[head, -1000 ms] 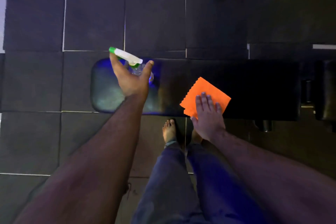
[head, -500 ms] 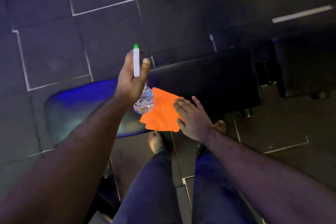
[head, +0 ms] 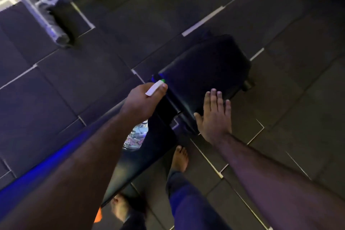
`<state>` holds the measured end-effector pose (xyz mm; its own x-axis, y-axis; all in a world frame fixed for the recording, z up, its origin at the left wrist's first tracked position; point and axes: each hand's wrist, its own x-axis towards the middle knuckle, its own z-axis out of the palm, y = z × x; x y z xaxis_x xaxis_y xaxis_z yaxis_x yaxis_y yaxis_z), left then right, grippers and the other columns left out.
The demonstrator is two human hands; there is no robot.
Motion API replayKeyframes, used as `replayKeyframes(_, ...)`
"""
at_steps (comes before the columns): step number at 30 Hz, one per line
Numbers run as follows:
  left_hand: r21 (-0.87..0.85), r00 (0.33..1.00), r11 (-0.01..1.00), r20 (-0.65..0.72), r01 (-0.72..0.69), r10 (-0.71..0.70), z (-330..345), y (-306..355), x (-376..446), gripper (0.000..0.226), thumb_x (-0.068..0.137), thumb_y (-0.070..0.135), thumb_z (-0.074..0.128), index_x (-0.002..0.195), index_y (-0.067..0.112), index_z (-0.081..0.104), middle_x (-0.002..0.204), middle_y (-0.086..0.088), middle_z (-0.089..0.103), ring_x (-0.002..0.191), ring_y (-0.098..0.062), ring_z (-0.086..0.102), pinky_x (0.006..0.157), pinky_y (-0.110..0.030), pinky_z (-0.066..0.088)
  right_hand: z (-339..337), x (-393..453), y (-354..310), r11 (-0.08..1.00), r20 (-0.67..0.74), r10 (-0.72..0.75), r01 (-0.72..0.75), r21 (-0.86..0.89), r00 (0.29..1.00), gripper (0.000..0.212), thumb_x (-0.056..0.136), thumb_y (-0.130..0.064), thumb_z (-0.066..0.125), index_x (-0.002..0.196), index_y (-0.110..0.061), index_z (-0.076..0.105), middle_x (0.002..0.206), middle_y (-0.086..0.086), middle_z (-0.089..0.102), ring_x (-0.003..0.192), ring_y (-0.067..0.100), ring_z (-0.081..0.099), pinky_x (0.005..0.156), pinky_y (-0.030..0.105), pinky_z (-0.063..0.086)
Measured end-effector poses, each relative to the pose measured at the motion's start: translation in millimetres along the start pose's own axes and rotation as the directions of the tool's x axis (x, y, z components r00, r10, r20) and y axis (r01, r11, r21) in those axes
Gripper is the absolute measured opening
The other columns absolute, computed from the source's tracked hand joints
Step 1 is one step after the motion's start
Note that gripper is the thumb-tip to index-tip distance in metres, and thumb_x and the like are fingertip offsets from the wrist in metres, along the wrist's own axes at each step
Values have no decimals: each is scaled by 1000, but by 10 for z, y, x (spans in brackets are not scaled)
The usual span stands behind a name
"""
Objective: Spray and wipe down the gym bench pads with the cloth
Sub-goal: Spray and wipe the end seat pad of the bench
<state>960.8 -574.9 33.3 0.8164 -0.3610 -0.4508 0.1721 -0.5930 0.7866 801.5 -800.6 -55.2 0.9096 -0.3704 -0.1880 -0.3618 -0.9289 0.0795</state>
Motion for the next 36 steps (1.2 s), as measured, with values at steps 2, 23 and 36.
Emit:
replayKeyframes(2, 33, 999, 999, 14, 30, -31, 165, 110, 243, 79, 82, 85, 53, 97, 9, 70, 90, -16, 75, 74, -26, 71, 76, -58, 64, 87, 54, 212, 996, -9, -91, 91, 0, 996, 94, 101, -53, 55, 169, -4, 14, 178, 18, 10, 165, 34, 12, 132, 56, 15)
replayKeyframes(23, 174, 994, 979, -32, 104, -100, 832, 808, 1063, 51, 101, 61, 65, 89, 13, 76, 70, -2, 71, 42, -7, 55, 46, -26, 52, 376, 42, 339, 972, -151, -104, 133, 195, 983, 89, 102, -50, 55, 171, -11, 14, 180, 10, 9, 166, 28, 13, 133, 50, 18)
replayKeyframes(36, 279, 985, 956, 170, -87, 40, 1484, 1500, 1510, 50, 98, 61, 66, 77, 16, 70, 50, 11, 66, 37, -3, 57, 37, -23, 47, 372, -81, 448, 984, -181, -85, 111, 138, 980, 89, 99, -47, 64, 169, -9, 24, 179, 10, 17, 165, 27, 20, 129, 50, 31)
